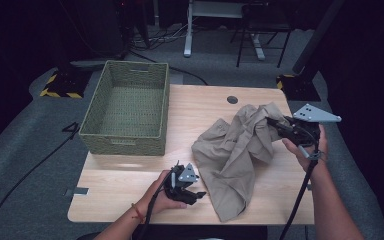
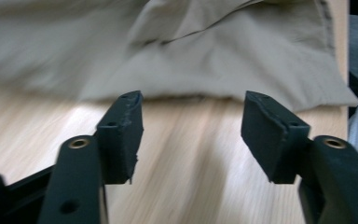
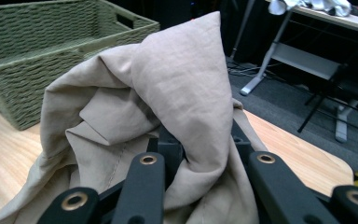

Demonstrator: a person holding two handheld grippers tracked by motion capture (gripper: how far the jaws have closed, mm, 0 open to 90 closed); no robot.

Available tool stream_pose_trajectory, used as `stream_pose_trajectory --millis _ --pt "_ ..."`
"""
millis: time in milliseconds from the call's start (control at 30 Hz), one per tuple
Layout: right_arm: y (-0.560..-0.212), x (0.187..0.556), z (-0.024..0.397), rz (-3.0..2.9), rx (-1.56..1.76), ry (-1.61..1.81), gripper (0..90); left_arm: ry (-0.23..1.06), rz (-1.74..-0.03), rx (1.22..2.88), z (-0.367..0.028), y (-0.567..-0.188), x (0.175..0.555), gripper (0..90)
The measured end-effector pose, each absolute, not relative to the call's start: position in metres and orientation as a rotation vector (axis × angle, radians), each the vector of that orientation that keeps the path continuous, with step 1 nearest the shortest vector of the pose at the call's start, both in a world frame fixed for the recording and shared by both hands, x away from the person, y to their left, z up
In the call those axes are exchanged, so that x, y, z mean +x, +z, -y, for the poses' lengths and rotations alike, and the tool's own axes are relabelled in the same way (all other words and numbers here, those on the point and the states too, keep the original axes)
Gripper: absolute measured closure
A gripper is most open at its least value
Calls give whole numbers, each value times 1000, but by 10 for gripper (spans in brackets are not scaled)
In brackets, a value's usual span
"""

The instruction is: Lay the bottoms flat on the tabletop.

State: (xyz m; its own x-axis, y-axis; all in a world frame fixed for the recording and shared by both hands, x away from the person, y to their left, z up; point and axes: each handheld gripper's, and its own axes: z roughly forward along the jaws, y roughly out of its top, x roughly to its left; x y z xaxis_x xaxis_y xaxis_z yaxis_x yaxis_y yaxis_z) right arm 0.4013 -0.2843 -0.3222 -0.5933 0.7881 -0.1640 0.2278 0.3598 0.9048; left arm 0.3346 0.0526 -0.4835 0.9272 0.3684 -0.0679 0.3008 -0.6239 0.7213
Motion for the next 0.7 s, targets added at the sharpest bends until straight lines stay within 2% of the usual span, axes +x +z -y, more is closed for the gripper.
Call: stream_pose_trajectory --millis 167,433,533,700 --pt "-323 402 260 -2096 792 1190 749 95 -377 2356 -24 -493 331 439" --pt "-329 403 226 -2198 681 1144 745 95 -333 2376 -12 -496 328 460" --pt "-339 404 203 -2263 627 1104 743 101 -310 2375 -8 -497 326 473" --pt "-374 410 158 -2420 525 997 739 109 -290 2374 -4 -497 324 464"
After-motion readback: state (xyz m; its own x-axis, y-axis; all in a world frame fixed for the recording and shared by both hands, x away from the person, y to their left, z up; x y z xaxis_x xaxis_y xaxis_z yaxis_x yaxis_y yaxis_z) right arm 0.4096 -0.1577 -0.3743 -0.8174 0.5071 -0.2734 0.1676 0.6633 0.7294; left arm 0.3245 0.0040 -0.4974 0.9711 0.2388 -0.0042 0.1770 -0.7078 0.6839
